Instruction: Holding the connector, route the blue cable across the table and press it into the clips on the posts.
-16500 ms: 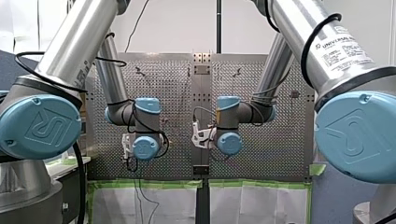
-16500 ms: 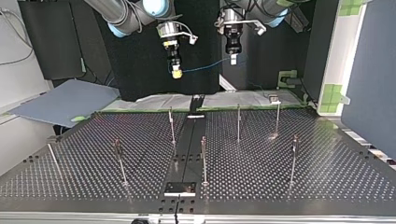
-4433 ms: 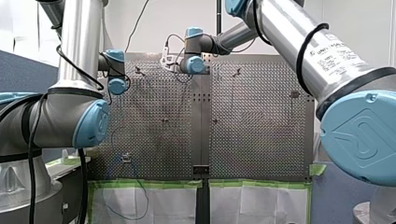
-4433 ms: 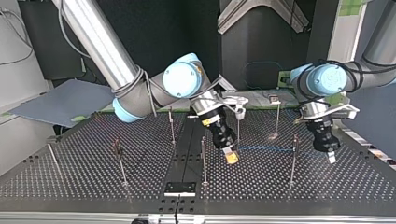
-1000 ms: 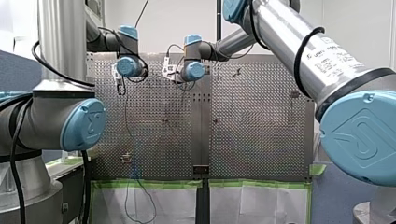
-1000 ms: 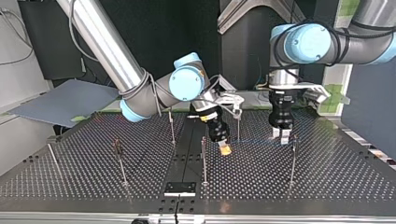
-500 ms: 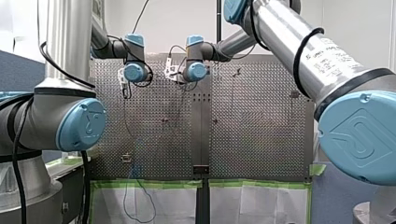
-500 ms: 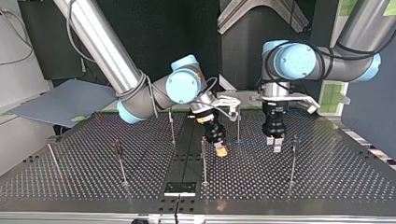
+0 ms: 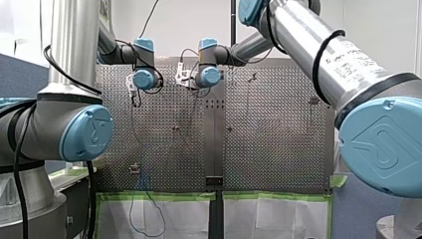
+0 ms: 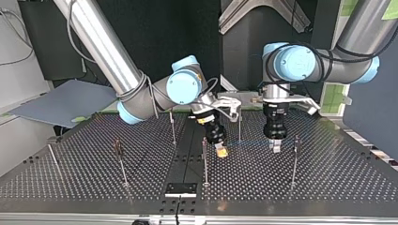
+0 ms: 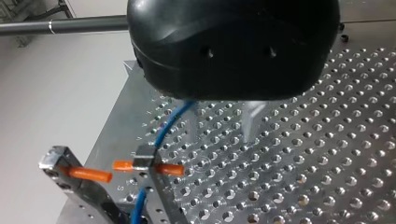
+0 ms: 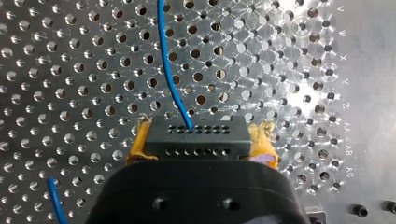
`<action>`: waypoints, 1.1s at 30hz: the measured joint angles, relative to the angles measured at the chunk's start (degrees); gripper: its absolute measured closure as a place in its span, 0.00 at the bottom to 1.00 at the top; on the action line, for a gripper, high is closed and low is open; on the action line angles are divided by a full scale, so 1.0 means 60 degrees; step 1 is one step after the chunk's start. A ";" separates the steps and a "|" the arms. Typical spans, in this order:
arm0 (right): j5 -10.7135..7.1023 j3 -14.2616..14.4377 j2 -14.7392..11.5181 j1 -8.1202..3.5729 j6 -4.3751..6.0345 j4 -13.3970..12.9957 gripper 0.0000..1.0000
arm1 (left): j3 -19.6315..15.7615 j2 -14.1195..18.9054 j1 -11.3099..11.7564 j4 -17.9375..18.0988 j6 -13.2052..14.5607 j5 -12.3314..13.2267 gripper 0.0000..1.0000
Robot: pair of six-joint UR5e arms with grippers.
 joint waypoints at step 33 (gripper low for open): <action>0.0007 0.1420 0.0012 -0.0116 -0.0086 0.0130 1.00 | -0.1463 -0.0107 -0.0027 0.0563 -0.0281 0.0018 1.00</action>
